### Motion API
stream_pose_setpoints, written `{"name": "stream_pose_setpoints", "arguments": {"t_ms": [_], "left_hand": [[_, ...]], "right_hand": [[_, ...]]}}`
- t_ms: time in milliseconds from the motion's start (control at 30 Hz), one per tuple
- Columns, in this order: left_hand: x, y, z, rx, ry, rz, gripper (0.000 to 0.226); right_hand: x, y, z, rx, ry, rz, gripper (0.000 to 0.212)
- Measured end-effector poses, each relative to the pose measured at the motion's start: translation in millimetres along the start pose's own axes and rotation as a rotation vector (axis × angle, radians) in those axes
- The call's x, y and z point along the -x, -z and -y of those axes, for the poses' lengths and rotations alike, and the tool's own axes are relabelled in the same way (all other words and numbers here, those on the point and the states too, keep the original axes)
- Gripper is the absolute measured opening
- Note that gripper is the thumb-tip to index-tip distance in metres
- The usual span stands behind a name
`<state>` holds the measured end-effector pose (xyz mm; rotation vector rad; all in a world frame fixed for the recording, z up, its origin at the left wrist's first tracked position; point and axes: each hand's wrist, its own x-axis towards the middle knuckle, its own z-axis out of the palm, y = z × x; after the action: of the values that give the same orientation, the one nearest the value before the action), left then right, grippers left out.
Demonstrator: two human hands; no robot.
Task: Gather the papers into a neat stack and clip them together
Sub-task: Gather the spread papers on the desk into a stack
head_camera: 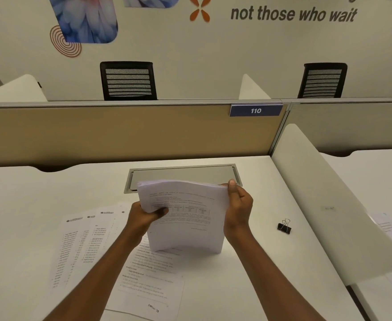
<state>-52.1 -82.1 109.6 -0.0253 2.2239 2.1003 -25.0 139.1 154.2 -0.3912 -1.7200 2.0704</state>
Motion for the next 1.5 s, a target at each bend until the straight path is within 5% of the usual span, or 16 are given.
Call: {"name": "stream_pose_setpoints", "arguments": {"t_ms": [200,300,633,1000,1500], "left_hand": [[-2,6,8,0.068,0.072,0.033,0.082],[-3,6,10,0.06,0.095,0.097,0.084],[2,-12,8,0.085,0.112,0.041,0.046],[6,-14,25,0.055,0.144,-0.034,0.036],[7,-21,26,-0.03,0.179,-0.118,0.031]], "right_hand": [[-4,24,-30,-0.061,0.086,0.305,0.06],[-2,37,-55,0.046,-0.013,0.383,0.043],[10,25,-77,0.09,-0.213,0.23,0.02],[18,25,-91,0.098,-0.183,0.201,0.037],[19,25,-98,0.237,-0.217,0.158,0.02]]}}
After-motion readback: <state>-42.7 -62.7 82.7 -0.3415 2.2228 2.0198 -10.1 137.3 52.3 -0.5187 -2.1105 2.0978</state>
